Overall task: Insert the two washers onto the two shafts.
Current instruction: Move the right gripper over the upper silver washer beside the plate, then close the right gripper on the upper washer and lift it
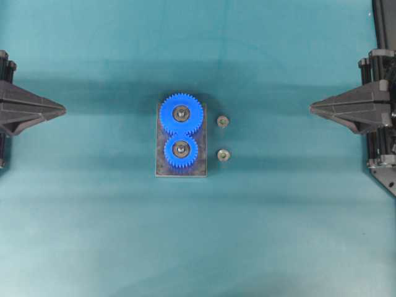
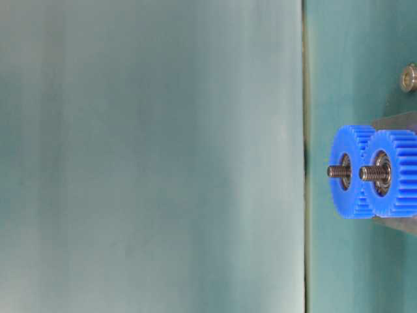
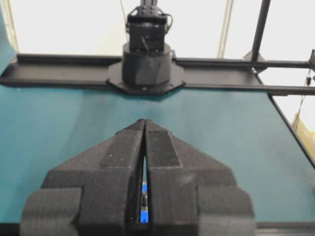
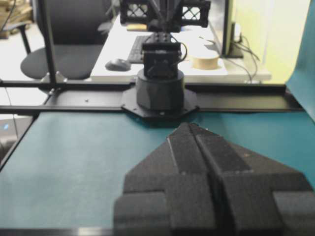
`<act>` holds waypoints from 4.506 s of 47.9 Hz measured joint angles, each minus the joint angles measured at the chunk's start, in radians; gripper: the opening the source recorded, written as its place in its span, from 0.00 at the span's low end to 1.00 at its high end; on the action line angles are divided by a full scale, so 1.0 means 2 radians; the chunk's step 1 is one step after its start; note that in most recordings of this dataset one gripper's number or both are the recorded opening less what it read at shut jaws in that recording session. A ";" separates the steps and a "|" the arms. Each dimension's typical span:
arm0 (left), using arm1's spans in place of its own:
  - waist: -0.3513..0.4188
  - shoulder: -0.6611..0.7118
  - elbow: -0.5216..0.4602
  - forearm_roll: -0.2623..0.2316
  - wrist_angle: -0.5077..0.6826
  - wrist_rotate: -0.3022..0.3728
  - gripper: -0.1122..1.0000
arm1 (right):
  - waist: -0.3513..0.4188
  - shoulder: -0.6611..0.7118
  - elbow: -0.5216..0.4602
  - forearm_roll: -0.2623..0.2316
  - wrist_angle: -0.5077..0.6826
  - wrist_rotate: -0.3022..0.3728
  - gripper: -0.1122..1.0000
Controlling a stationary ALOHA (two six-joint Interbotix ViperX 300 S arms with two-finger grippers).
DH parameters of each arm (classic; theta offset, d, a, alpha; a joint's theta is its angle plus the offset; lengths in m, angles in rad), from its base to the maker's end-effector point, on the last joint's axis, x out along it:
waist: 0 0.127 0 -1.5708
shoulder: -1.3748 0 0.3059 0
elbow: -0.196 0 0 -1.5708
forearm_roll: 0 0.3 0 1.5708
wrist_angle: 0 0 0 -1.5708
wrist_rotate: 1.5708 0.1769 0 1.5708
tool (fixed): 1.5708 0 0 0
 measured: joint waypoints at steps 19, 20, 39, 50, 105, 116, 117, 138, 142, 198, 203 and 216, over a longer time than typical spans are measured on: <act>-0.005 0.084 -0.030 0.005 0.082 -0.018 0.11 | -0.009 0.008 0.004 0.071 0.253 0.054 0.12; -0.005 0.087 -0.032 0.005 0.089 -0.018 0.11 | -0.010 0.009 0.002 0.070 0.262 0.054 0.12; -0.011 0.089 -0.047 0.005 0.185 -0.017 0.11 | -0.043 0.163 -0.081 0.048 0.401 0.056 0.12; -0.011 0.081 -0.048 0.005 0.195 -0.017 0.11 | -0.062 0.272 -0.154 0.027 0.440 0.055 0.12; -0.015 0.051 -0.034 0.005 0.212 -0.017 0.11 | -0.079 0.560 -0.337 0.011 0.462 -0.024 0.71; -0.015 0.047 -0.031 0.005 0.213 -0.017 0.11 | -0.083 0.574 -0.340 0.011 0.446 -0.024 0.71; -0.015 0.047 -0.031 0.005 0.213 -0.017 0.11 | -0.084 0.576 -0.340 0.012 0.444 -0.024 0.71; -0.015 0.039 -0.029 0.005 0.213 -0.018 0.11 | -0.086 0.594 -0.340 0.011 0.433 -0.025 0.70; -0.015 0.038 -0.028 0.005 0.213 -0.018 0.11 | -0.086 0.595 -0.341 0.012 0.433 -0.025 0.70; -0.015 0.021 -0.024 0.005 0.213 -0.022 0.11 | -0.087 0.539 -0.401 0.008 0.536 -0.013 0.39; -0.015 0.021 -0.025 0.005 0.213 -0.022 0.11 | -0.077 0.538 -0.428 0.009 0.551 -0.013 0.39; -0.015 0.023 -0.024 0.005 0.213 -0.022 0.11 | -0.066 0.557 -0.483 0.008 0.556 -0.016 0.39</act>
